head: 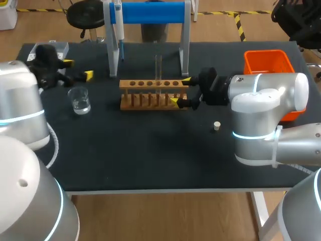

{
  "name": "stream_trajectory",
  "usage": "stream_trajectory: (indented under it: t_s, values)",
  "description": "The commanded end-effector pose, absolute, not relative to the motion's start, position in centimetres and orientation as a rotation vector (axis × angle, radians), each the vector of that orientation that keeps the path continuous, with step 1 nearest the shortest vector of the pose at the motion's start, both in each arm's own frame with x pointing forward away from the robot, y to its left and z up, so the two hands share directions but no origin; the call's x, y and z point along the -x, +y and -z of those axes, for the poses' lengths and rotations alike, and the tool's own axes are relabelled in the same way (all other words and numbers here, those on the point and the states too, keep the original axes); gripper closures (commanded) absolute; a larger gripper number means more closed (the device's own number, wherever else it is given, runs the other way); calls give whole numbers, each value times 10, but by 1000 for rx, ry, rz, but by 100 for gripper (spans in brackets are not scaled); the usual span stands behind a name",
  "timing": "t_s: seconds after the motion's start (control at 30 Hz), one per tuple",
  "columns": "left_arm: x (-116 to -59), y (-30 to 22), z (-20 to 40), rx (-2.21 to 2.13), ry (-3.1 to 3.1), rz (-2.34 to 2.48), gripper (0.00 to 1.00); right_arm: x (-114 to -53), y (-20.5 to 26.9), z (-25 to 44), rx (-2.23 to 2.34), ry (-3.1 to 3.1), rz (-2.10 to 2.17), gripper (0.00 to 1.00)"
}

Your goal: Invert the test tube, pick up the pipette, mount the tip to pipette, aspirate from beaker and dispense into the tube, eject the tip, return the pipette, and cap with the stopper.

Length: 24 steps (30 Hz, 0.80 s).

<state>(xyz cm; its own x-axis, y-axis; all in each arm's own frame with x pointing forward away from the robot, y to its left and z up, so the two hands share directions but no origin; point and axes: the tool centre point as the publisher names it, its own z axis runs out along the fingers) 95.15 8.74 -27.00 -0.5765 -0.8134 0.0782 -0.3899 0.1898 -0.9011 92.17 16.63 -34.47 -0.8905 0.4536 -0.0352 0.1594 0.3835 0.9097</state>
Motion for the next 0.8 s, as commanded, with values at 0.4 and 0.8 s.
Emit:
stream_trajectory:
  t_s: [0.4,0.8]
  values:
    - [-951,157,290,1374,1780,1116,0,-922,167,345,-540,2367,-1510,0]
    - [-981,184,305,1444,1768,1033,0,-922,167,345,-540,2367,-1510,0]
